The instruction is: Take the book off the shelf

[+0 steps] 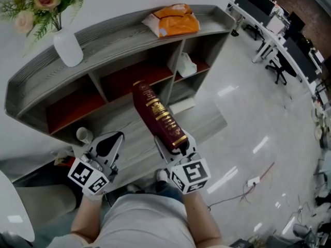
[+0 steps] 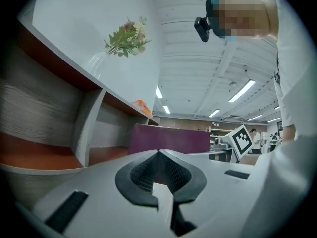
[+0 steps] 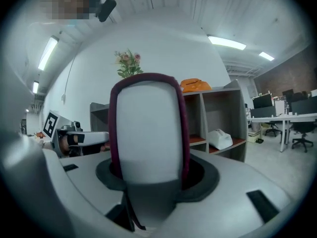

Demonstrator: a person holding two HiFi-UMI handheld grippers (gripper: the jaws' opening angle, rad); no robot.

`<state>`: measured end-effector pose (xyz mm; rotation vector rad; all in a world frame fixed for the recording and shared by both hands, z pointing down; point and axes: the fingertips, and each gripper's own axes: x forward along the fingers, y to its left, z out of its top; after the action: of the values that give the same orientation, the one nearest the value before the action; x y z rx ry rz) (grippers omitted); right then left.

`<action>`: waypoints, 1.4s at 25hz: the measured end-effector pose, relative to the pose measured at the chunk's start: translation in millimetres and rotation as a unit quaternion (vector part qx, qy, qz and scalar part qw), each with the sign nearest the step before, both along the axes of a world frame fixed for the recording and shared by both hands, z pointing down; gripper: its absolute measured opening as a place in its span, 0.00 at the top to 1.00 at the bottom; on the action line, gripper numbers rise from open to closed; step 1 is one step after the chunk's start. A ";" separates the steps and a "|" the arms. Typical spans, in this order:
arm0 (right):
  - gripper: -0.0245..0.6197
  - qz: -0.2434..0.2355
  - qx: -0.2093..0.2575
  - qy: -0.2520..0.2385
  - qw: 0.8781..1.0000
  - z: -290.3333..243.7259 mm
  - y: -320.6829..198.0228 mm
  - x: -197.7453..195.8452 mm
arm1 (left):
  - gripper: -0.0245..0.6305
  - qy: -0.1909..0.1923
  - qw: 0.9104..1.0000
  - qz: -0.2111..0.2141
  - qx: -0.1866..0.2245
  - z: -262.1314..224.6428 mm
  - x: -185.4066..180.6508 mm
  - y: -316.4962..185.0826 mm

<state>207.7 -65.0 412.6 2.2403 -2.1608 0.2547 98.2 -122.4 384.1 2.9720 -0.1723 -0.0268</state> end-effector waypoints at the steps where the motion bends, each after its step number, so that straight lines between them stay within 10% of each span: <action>1: 0.60 0.003 0.002 0.005 1.000 0.0 -0.7 2.1 | 0.94 -0.001 1.000 -0.001 0.002 0.0 -0.1 0.2; 35: 0.60 0.015 0.018 0.051 0.998 -0.1 -24.5 7.5 | 0.94 -0.019 0.999 -0.040 0.010 1.9 -12.0 -11.1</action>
<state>215.2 -89.6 412.5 2.2518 -2.0981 0.1002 86.2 -133.5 386.0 2.9857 -0.2970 0.0180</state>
